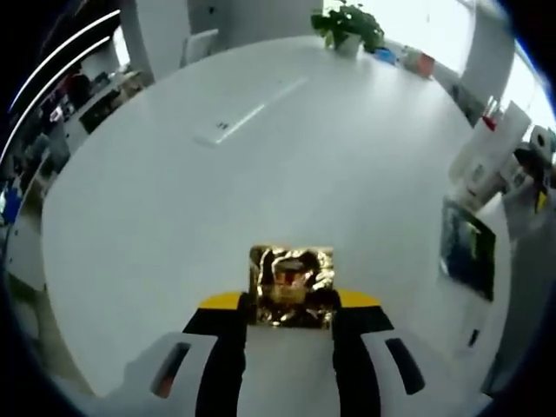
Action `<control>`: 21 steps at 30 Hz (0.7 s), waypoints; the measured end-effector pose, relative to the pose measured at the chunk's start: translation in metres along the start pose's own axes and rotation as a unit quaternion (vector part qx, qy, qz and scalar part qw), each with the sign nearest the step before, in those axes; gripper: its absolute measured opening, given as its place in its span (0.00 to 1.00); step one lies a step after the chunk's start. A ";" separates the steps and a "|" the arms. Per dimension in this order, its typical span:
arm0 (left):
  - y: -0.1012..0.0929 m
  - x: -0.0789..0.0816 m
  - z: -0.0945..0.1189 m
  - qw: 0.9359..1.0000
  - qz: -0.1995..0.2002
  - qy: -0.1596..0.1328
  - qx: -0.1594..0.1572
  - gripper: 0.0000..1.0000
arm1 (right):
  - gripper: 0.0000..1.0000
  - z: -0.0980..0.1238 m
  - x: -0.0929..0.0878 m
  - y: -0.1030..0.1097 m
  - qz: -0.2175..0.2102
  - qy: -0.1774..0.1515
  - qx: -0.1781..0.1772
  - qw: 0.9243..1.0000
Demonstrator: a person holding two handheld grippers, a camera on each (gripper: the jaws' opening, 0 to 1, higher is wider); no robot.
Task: Arrange the skincare products in the storage area until every visible bottle or jar stands upright without overlapping.
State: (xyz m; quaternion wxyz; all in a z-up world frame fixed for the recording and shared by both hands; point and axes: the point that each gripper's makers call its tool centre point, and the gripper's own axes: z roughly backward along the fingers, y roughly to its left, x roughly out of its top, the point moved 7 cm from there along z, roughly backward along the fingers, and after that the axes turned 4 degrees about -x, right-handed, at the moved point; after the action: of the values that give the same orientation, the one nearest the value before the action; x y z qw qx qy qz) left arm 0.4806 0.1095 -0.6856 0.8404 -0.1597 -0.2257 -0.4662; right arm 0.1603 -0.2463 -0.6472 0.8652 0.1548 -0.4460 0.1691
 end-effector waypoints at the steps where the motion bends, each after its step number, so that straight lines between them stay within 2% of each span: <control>1: -0.002 0.000 0.002 1.000 0.001 0.000 0.002 0.39 | 0.94 0.000 0.000 0.000 0.000 -0.001 0.000 1.000; 7: -0.007 -0.003 0.013 1.000 0.020 -0.013 0.016 0.39 | 0.94 0.000 0.003 0.003 0.008 -0.005 0.001 1.000; 16: -0.035 -0.001 0.040 0.998 0.028 -0.043 0.033 0.39 | 0.93 0.002 0.008 0.005 0.011 -0.020 0.002 1.000; 21: -0.043 -0.001 0.049 0.997 0.035 -0.056 0.042 0.38 | 0.91 0.003 0.010 0.006 0.019 -0.030 0.004 0.999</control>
State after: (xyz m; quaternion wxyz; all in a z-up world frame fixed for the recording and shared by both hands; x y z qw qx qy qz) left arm 0.4319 0.1113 -0.6419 0.8480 -0.1579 -0.2858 -0.4174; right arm 0.1606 -0.2406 -0.6362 0.8476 0.1552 -0.4735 0.1824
